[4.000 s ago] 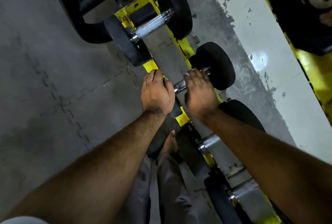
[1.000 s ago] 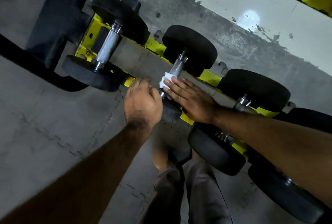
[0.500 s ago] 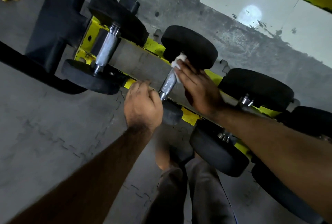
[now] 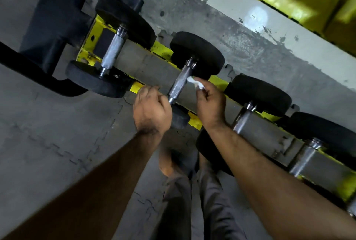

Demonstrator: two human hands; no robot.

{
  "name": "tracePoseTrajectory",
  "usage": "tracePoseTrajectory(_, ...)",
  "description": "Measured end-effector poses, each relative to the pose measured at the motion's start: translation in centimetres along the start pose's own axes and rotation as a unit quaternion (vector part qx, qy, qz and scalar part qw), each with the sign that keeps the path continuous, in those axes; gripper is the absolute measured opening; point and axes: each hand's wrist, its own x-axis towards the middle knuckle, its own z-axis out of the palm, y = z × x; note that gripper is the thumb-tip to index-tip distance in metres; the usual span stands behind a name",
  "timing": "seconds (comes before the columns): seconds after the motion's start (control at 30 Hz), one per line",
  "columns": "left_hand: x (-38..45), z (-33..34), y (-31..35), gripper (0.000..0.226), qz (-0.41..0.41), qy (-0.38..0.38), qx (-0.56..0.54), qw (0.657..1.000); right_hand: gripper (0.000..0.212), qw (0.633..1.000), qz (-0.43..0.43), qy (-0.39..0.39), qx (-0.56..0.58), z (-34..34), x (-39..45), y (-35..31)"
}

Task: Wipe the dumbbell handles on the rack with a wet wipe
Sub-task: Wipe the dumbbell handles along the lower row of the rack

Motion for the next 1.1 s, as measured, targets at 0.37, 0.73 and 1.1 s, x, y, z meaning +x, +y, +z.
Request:
tracePoseTrajectory(0.37, -0.1, 0.1, -0.1, 0.045, -0.006, 0.009, 0.007, 1.0, 0.02, 0.877, 0.389, -0.001, 0.281, 3.2, 5.0, -5.2)
tracePoseTrajectory(0.73, -0.2, 0.1, -0.1, 0.04, -0.006, 0.02, -0.013, 1.0, 0.006, 0.882, 0.393, -0.057, 0.254, 2.5, 5.5, -6.6)
tracePoseTrajectory(1.1, -0.3, 0.3, -0.1, 0.041, 0.009, 0.043, -0.008, 0.999, 0.022, 0.887, 0.4, -0.147, 0.179, 1.2, 6.2, -5.4)
